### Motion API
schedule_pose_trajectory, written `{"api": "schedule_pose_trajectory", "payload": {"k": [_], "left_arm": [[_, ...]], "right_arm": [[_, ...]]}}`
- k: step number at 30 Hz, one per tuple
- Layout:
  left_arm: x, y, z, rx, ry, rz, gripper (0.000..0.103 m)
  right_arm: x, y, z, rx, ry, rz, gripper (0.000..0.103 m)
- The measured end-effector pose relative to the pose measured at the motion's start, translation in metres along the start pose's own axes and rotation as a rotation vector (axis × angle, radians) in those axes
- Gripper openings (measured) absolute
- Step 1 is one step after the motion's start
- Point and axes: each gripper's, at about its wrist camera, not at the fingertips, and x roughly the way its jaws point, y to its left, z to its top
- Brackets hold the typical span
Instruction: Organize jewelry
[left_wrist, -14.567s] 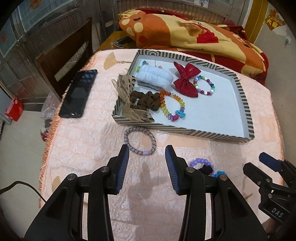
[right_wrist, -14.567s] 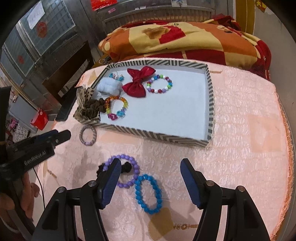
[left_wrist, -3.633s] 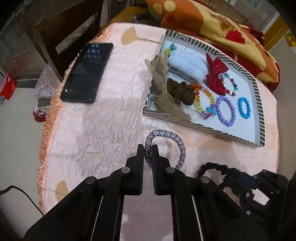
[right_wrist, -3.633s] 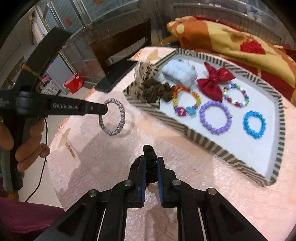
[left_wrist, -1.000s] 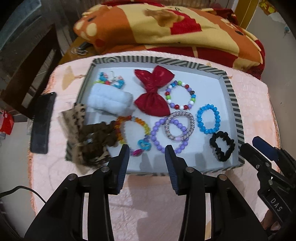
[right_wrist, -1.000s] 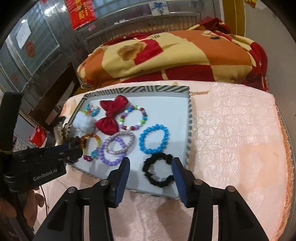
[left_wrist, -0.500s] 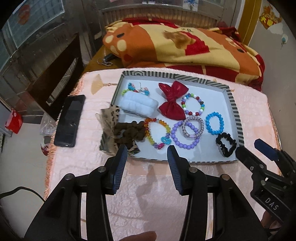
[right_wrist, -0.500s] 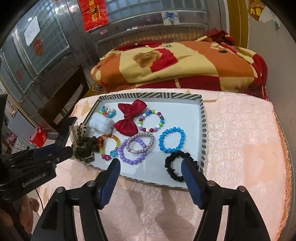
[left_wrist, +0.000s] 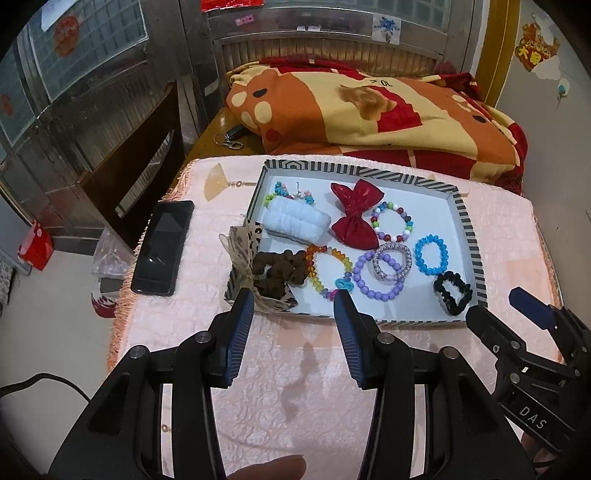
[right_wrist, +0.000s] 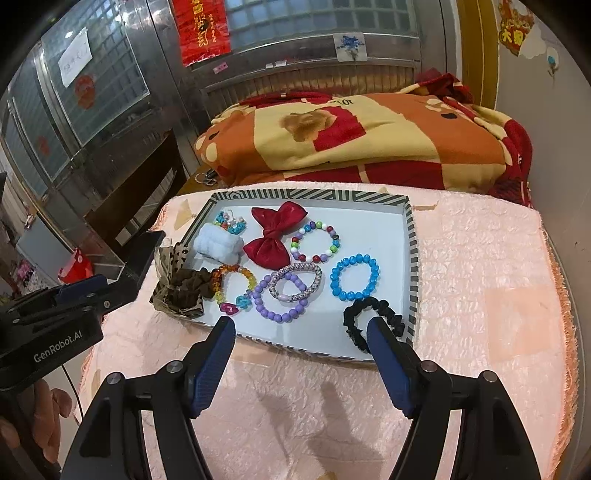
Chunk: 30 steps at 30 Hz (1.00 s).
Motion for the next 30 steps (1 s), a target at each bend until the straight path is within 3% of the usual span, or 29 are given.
{"api": "schedule_pose_trajectory", "payload": {"k": [30], "left_arm": [[0.0046,0.0022,-0.0055,0.005,0.01,0.013,0.044]], "right_arm": [[0.0059,0.0055,-0.0022,-0.005,0.027,0.006,0.072]]}}
